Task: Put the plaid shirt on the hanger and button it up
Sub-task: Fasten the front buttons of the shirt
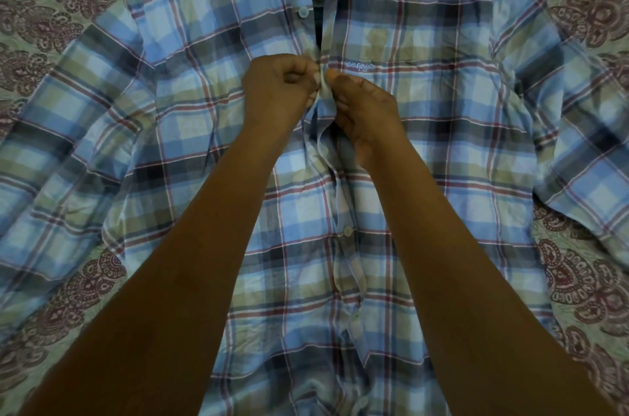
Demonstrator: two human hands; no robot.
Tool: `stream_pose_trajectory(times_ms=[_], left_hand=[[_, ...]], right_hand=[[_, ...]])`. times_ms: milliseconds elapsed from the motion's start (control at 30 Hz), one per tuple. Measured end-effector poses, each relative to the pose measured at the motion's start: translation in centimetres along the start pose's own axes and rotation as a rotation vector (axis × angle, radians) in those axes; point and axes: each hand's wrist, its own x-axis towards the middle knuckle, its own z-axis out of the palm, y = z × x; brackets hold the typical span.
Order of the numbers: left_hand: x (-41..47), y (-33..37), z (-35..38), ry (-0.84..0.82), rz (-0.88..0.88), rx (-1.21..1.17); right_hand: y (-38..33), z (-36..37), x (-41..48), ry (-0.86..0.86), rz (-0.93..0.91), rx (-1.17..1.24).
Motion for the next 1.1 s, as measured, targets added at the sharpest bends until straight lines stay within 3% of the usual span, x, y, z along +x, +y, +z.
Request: stream_pose_trajectory(times_ms=[100, 267, 533, 667, 900, 1100], left_hand=[[-0.3, 0.0, -0.2, -0.017, -0.059, -0.068], [-0.3, 1.0, 0.3, -0.007, -0.28, -0.249], [0.3, 0.3, 0.7, 0.014, -0.171, -0.172], [0.4, -0.1, 0.6, 0.068, -0.127, -0.179], [0.6, -0.1, 0.1, -0.002, -0.058, -0.056], [1.1, -0.6, -0.2, -0.029, 0.156, 0.142]], right_hand=[[0.1, 0.1, 0.1, 0.001, -0.034, -0.104], [1.1, 0.3, 0.5, 0.173, -0.405, -0.516], [2.8, 0.5, 0.2, 0.28, -0.744, -0.864], [3.0, 1.1, 0.0, 0.331, -0.751, -0.826], [3.0, 1.5, -0.3, 0.355, -0.714, -0.764], [1.0, 1.0, 0.9, 0.276, -0.456, -0.71]])
